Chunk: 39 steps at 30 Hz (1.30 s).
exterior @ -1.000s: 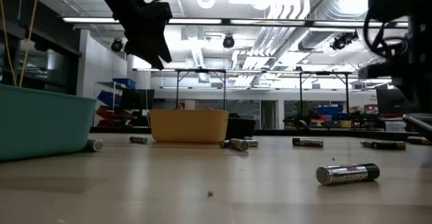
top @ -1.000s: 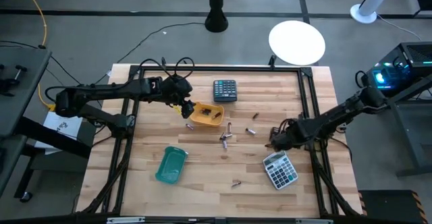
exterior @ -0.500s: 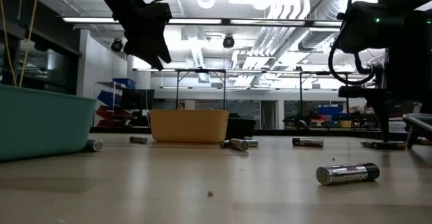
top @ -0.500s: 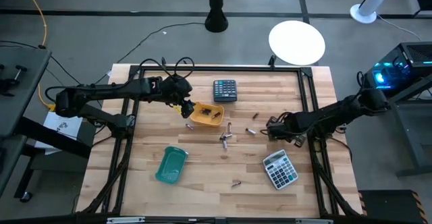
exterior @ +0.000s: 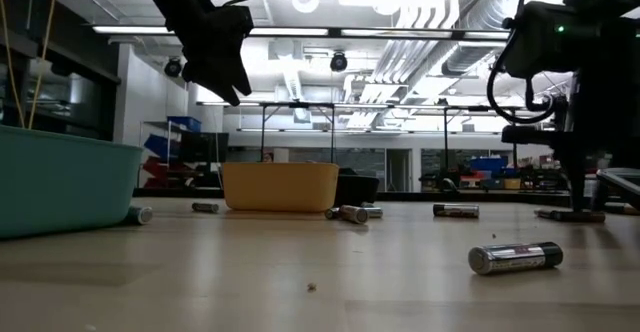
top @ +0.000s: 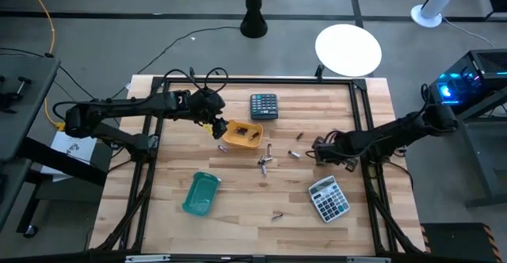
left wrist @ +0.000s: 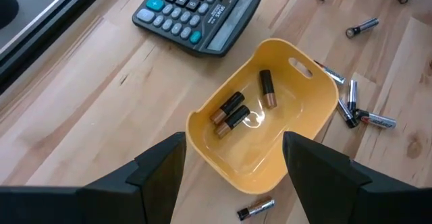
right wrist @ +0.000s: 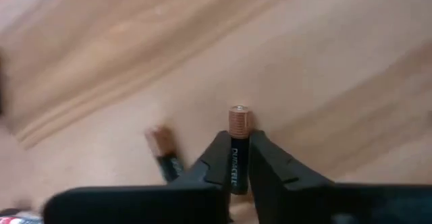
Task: Sort batteries
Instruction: Put the black battery into the yellow bin
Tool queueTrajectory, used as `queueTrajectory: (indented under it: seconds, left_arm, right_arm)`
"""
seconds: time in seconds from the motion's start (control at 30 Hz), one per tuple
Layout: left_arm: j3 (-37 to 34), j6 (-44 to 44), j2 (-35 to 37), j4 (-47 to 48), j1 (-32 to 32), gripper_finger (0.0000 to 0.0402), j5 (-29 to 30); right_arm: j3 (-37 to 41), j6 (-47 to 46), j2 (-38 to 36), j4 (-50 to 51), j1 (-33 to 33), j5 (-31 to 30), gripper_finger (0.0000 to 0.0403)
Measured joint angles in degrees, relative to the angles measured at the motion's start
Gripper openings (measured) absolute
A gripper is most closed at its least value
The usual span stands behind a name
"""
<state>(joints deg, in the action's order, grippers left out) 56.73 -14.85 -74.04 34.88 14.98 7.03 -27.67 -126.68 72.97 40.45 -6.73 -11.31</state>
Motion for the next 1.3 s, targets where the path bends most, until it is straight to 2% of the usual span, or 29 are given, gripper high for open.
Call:
queueTrajectory:
  seconds: [0.13,0.37,0.47,0.57,0.67,0.73,0.9,1.03,1.17,1.3]
  left_arm:
    - [0.00,0.00,0.85,1.89,0.00,0.0241,-0.36]
    - [0.00,-0.50,9.38,3.06,0.48,0.0241,0.26]
    - [0.00,-0.98,14.19,2.04,1.25,0.0241,2.10]
    - [0.00,-1.32,18.06,0.88,1.95,0.0241,4.02]
    - [0.00,-3.08,20.63,0.80,2.03,0.0241,5.42]
    - [0.00,-4.36,21.65,0.89,2.03,0.0241,5.57]
    - [0.00,-6.08,21.71,0.95,1.80,0.0241,5.56]
    - [0.00,-7.58,21.37,0.95,1.77,0.0241,5.57]
    - [0.00,-8.96,21.44,0.94,1.79,0.0241,5.55]
    - [0.00,-8.98,21.46,1.01,1.79,0.0241,5.57]
  right_arm:
    - [-0.97,4.60,-0.75,0.38,1.90,-1.98,0.0017]
    - [-7.30,17.05,-3.98,1.77,6.03,-12.70,0.0005]
    - [-9.22,29.65,-3.38,-11.68,7.95,-14.65,0.0004]
    - [-9.33,39.88,-0.26,-29.48,9.56,-12.05,0.0004]
    - [-9.44,45.34,5.03,-45.39,11.05,-9.73,0.0004]
    - [-11.12,47.17,9.48,-50.54,12.04,-7.52,0.0004]
    - [-21.47,55.69,20.58,-51.73,13.66,0.82,0.0004]
    - [-32.47,65.09,28.38,-47.74,13.98,5.38,0.0015]
    - [-42.28,72.72,33.78,-37.24,14.88,9.12,0.0055]
    - [-47.36,78.96,35.51,-29.37,15.76,11.86,0.0118]
